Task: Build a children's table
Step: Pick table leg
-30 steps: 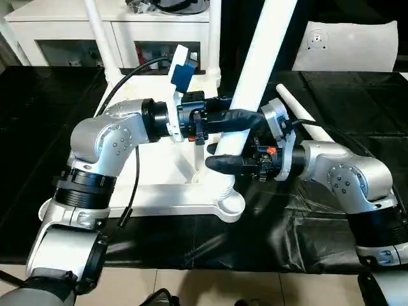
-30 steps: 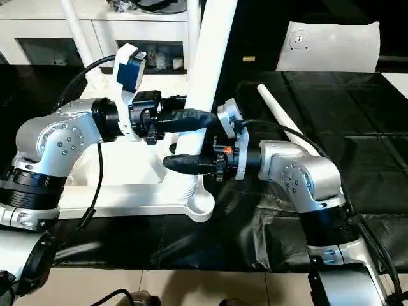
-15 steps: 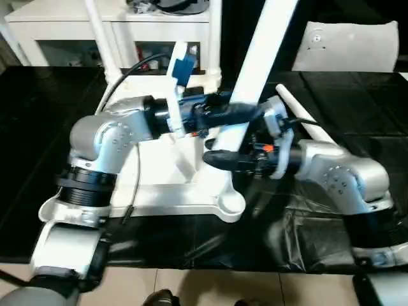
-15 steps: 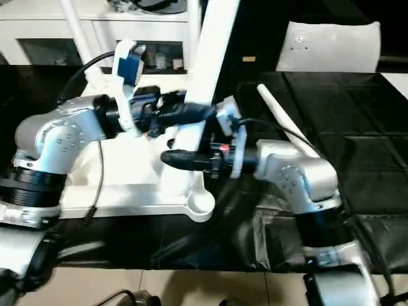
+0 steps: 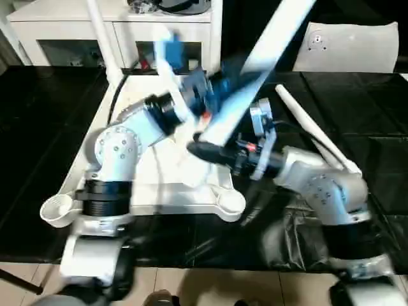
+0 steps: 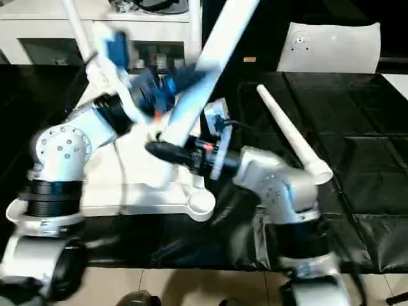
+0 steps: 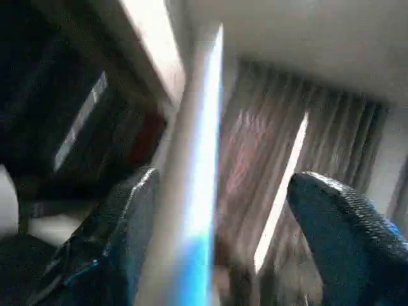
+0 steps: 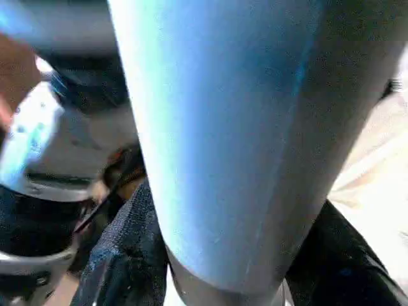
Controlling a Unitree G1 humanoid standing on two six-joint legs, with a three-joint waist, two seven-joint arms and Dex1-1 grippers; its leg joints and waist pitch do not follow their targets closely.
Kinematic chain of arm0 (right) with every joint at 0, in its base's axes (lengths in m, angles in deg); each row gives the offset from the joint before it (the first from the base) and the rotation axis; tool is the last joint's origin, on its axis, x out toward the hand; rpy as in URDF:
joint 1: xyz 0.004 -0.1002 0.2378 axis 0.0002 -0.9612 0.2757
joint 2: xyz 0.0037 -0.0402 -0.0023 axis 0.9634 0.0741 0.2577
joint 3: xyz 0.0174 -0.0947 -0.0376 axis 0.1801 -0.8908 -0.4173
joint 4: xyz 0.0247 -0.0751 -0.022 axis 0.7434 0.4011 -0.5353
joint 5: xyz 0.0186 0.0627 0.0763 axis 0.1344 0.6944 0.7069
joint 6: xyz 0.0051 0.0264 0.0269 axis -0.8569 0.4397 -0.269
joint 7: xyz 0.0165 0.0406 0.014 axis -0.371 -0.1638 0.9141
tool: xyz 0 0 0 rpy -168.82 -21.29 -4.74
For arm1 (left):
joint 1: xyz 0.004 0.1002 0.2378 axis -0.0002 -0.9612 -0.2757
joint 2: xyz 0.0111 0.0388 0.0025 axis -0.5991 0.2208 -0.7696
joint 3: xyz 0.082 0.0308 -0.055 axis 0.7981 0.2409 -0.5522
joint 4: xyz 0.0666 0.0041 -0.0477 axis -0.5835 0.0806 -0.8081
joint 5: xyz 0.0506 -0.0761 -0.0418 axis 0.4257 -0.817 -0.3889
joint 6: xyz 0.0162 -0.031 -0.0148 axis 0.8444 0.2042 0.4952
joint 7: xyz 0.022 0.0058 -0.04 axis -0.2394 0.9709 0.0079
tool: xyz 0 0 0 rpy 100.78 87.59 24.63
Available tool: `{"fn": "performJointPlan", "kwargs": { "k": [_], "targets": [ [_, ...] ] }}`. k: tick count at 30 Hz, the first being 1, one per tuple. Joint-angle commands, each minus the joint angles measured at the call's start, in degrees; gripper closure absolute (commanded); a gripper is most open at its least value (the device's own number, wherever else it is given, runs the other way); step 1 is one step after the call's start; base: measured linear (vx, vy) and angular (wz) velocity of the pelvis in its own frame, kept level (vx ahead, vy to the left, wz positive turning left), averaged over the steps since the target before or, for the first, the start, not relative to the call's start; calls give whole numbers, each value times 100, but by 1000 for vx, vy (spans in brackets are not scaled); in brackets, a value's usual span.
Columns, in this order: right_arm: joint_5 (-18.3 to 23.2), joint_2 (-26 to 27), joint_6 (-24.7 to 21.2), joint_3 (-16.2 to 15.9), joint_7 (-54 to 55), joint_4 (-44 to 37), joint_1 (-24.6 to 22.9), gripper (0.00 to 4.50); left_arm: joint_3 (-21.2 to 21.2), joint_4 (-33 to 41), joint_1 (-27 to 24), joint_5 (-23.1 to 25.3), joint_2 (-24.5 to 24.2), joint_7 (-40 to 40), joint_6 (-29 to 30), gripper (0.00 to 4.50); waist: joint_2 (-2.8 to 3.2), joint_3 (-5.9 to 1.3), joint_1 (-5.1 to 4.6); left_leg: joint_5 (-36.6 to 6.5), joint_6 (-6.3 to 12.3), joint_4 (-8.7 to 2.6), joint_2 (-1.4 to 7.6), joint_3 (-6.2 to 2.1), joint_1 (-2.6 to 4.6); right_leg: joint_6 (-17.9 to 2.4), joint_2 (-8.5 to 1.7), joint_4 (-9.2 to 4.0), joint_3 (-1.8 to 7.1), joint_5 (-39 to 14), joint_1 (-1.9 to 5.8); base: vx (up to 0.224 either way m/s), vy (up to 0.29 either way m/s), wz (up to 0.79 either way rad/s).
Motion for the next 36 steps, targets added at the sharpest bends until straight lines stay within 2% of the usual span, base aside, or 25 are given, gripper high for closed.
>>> {"fn": "performJointPlan", "kwargs": {
  "k": [1,3,5,6,8,9,10,11,12,13,14,15,16,19,21,22,24,27,29,30,31,32,33,34,36],
  "targets": [
    [-38,9,10,159,389,-232,-11,261,-346,-5,46,-104,-85,-258,-149,48,-68,-478,-4,-697,100,-362,216,-88,34,-585,-479,-514,298,-1917,355,0,0,0],
    [-97,12,-10,179,512,-264,-37,261,-350,4,8,-7,-172,-258,-180,40,-56,-474,-14,-696,79,-370,213,-84,52,-471,-470,-520,307,-1999,334,0,0,0],
    [-518,0,281,169,885,-362,-109,261,-211,86,-185,347,-470,-229,-111,28,-44,-469,-23,-687,26,-388,216,-87,59,-335,-464,-519,317,-2061,318,0,0,0],
    [-757,-40,321,150,1128,-409,-143,261,66,210,-418,732,-765,-117,-122,24,-10,-465,-26,-699,-20,-399,220,-95,60,-279,-468,-520,318,-2093,311,0,0,0],
    [-1087,-133,384,64,1438,-459,-199,261,583,416,-841,1333,-1271,74,-192,23,8,-468,-50,-725,-97,-419,228,-103,77,-188,-455,-500,329,-2068,296,0,0,0],
    [-1087,-133,384,64,1438,-459,-199,261,583,416,-841,1333,-1271,74,-192,23,15,-473,-48,-754,-143,-429,248,-121,91,-169,-473,-491,335,-2048,291,0,0,0],
    [-1270,-164,501,23,1685,-502,-275,261,1058,615,-1241,1781,-1719,280,-317,23,48,-473,-65,-811,-188,-436,242,-124,95,-158,-478,-500,339,-2040,294,0,0,0],
    [-1335,-136,577,67,1877,-518,-314,261,1346,761,-1522,2013,-2023,503,-418,23,37,-463,-96,-827,-172,-448,241,-115,81,-146,-464,-504,350,-2034,288,0,0,0],
    [-1343,-136,584,68,1888,-518,-316,261,1362,770,-1539,2025,-2041,517,-424,23,40,-473,-105,-838,-185,-448,238,-116,90,-169,-467,-480,351,-1998,287,0,0,0],
    [-1397,-84,641,124,2054,-521,-368,261,1596,904,-1775,2223,-2286,712,-543,23,81,-473,-112,-876,-201,-442,236,-111,110,-273,-468,-482,349,-1938,276,0,0,0],
    [-1415,-75,664,131,2082,-516,-380,261,1651,932,-1827,2261,-2340,761,-564,23,69,-466,-138,-910,-195,-452,237,-104,92,-364,-454,-476,353,-1832,283,0,0,0],
    [-1481,-38,748,154,2173,-499,-428,261,1838,1025,-2004,2392,-2517,926,-641,23,71,-468,-124,-954,-206,-452,241,-112,108,-407,-461,-472,351,-1812,278,0,0,0],
    [-1538,-31,816,132,2178,-475,-492,261,2071,1076,-2181,2594,-2705,1123,-790,23,56,-445,-149,-1078,-193,-471,248,-111,100,-469,-471,-474,364,-1848,280,0,0,0],
    [-1766,-56,933,-14,2249,-450,-587,261,2531,1006,-2369,3083,-3059,1411,-1161,23,64,-425,-175,-1197,-207,-478,219,-106,92,-447,-467,-493,368,-2039,301,0,0,0],
    [-2079,-59,944,-161,2539,-461,-669,261,2760,960,-2504,3288,-3229,1591,-1319,23,76,-411,-174,-1280,-236,-488,220,-118,113,-365,-476,-525,372,-2287,277,0,0,0],
    [-2197,-62,1075,-227,2591,-459,-709,261,2893,931,-2539,3445,-3320,1650,-1441,41,67,-412,-196,-1357,-261,-490,213,-105,133,-353,-476,-536,370,-2409,275,0,0,0],
    [-2418,-93,1272,-359,2731,-473,-795,261,3053,894,-2619,3566,-3420,1831,-1561,59,84,-409,-193,-1384,-275,-492,215,-115,126,-317,-475,-540,375,-2437,264,0,0,0],
    [-2360,-59,1330,-359,2701,-542,-892,261,3242,822,-2698,3647,-3471,2062,-1684,86,93,-412,-208,-1486,-258,-497,226,-122,143,-405,-470,-529,371,-2366,262,0,0,0],
    [-2128,-26,1357,-295,2426,-640,-944,261,3420,586,-2679,3931,-3455,2085,-2035,103,85,-407,-211,-1557,-187,-489,222,-116,149,-417,-465,-553,380,-2327,258,0,0,0],
    [-2014,-5,1337,-238,2337,-705,-969,261,3482,481,-2672,3999,-3436,2119,-2143,110,123,-411,-204,-1558,-196,-492,228,-127,148,-415,-474,-536,382,-2295,266,0,0,0],
    [-1864,27,1239,-165,2273,-770,-988,261,3503,360,-2665,4061,-3390,2082,-2243,124,97,-430,-208,-1485,-174,-493,234,-129,134,-424,-476,-520,382,-2135,286,0,0,0],
    [-1864,27,1239,-165,2273,-770,-988,261,3503,360,-2665,4061,-3390,2082,-2243,124,97,-430,-208,-1485,-174,-493,234,-129,134,-424,-476,-520,382,-2135,286,0,0,0],
    [-1648,22,1049,-116,2137,-859,-1011,261,3531,156,-2647,4101,-3323,2127,-2410,146,93,-432,-215,-1434,-191,-497,246,-130,126,-489,-472,-498,384,-2013,287,0,0,0],
    [-1608,-28,986,-160,2054,-896,-1030,261,3500,87,-2657,4064,-3267,2155,-2436,146,152,-435,-210,-1474,-194,-484,238,-128,140,-569,-471,-492,381,-1930,287,0,0,0],
    [-1534,-65,917,-174,1977,-954,-1052,261,3552,11,-2634,4087,-3268,2262,-2488,150,101,-430,-221,-1466,-185,-489,237,-121,127,-596,-469,-504,384,-1908,298,0,0,0]
  ]
}}
